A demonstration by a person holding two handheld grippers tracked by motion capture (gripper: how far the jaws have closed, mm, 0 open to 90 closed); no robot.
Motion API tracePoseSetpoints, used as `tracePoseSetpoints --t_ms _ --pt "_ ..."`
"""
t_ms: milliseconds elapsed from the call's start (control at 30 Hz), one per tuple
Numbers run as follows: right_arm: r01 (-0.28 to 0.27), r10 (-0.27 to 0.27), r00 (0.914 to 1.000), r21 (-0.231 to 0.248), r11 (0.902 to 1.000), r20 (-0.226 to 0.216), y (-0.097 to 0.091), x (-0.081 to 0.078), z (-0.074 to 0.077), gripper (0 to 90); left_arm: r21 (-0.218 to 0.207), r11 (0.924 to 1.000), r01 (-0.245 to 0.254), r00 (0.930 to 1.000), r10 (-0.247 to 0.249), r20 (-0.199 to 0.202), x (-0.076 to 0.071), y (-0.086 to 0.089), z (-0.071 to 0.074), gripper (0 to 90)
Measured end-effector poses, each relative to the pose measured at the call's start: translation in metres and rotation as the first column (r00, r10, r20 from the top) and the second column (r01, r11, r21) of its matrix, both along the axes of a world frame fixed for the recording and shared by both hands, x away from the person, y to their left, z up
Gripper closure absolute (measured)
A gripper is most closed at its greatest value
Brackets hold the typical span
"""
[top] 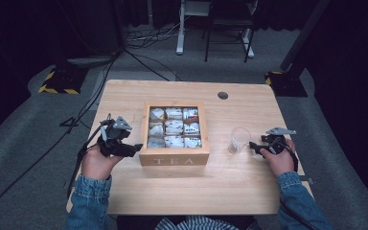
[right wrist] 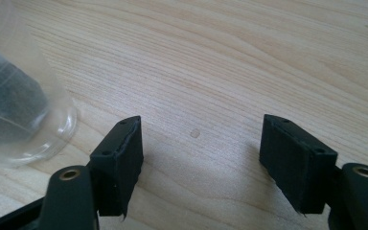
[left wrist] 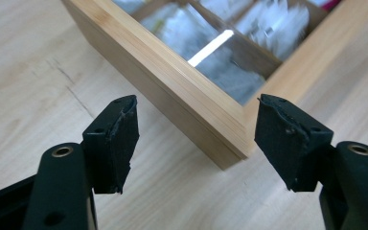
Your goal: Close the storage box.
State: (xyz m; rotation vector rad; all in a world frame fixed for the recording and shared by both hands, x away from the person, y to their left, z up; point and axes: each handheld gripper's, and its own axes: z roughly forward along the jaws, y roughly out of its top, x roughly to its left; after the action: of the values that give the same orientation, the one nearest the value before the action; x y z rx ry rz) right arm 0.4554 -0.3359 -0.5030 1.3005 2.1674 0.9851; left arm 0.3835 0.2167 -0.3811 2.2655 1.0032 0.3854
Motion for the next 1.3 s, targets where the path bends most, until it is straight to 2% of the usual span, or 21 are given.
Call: tracePoseSetpoints --t_ms 33,200,233,333,433,567,733,833,1100,1167,1233,1300 --pt "-0.001 0.001 1.0 0.002 1.0 0.0 0.0 0.0 0.0 31.4 -0.015 0.9998 -0.012 0.9998 0.012 0.016 0.001 0.004 0.001 32.0" --pt "-0.005 0.005 1.0 0.003 1.0 -0.001 0.0 0.0 0.0 31.1 -0.06 0.9956 -0.072 0.9963 0.074 0.042 0.007 0.018 -0.003 31.0" --pt "-0.007 0.007 1.0 0.002 1.0 -0.001 0.0 0.0 0.0 31.0 -0.068 0.9931 -0.095 0.9943 0.098 0.041 0.01 0.023 -0.005 30.9" --pt "-0.007 0.007 1.0 0.003 1.0 0.0 0.0 0.0 0.0 30.8 -0.077 0.9897 -0.121 0.991 0.125 0.048 0.014 0.03 -0.009 31.3" --pt "-0.015 0.015 0.9999 0.001 0.9999 -0.001 0.001 0.0 0.0 29.9 -0.095 0.9814 -0.167 0.9846 0.171 0.037 0.022 0.04 -0.017 31.1" --pt "-0.032 0.032 0.9995 0.0 0.9995 -0.002 0.001 0.0 0.0 29.9 -0.107 0.9742 -0.199 0.9782 0.204 0.039 0.029 0.047 -0.025 31.1" --pt "-0.038 0.038 0.9993 -0.001 0.9993 -0.001 0.001 0.0 0.0 29.9 -0.094 0.9676 -0.234 0.9708 0.238 0.031 0.04 0.052 -0.038 30.6" --pt "-0.039 0.039 0.9992 -0.002 0.9992 -0.001 0.001 0.0 0.0 29.9 -0.091 0.963 -0.254 0.9666 0.256 0.013 0.047 0.055 -0.047 30.6" --pt "-0.039 0.039 0.9992 -0.002 0.9992 -0.001 0.001 0.0 0.0 29.9 -0.065 0.9558 -0.287 0.9579 0.287 -0.003 0.06 0.06 -0.069 31.3" --pt "-0.039 0.039 0.9992 -0.001 0.9992 -0.001 0.001 0.0 0.0 29.9 -0.054 0.9555 -0.29 0.957 0.29 -0.008 0.063 0.061 -0.074 31.2" --pt "-0.039 0.039 0.9992 -0.001 0.9992 -0.001 0.001 0.0 0.0 29.9 -0.032 0.9581 -0.285 0.9585 0.285 0.007 0.065 0.06 -0.077 31.2" --pt "-0.039 0.039 0.9992 -0.001 0.9992 -0.001 0.001 0.0 0.0 29.9 -0.028 0.96 -0.279 0.9602 0.279 0.01 0.066 0.058 -0.08 31.3"
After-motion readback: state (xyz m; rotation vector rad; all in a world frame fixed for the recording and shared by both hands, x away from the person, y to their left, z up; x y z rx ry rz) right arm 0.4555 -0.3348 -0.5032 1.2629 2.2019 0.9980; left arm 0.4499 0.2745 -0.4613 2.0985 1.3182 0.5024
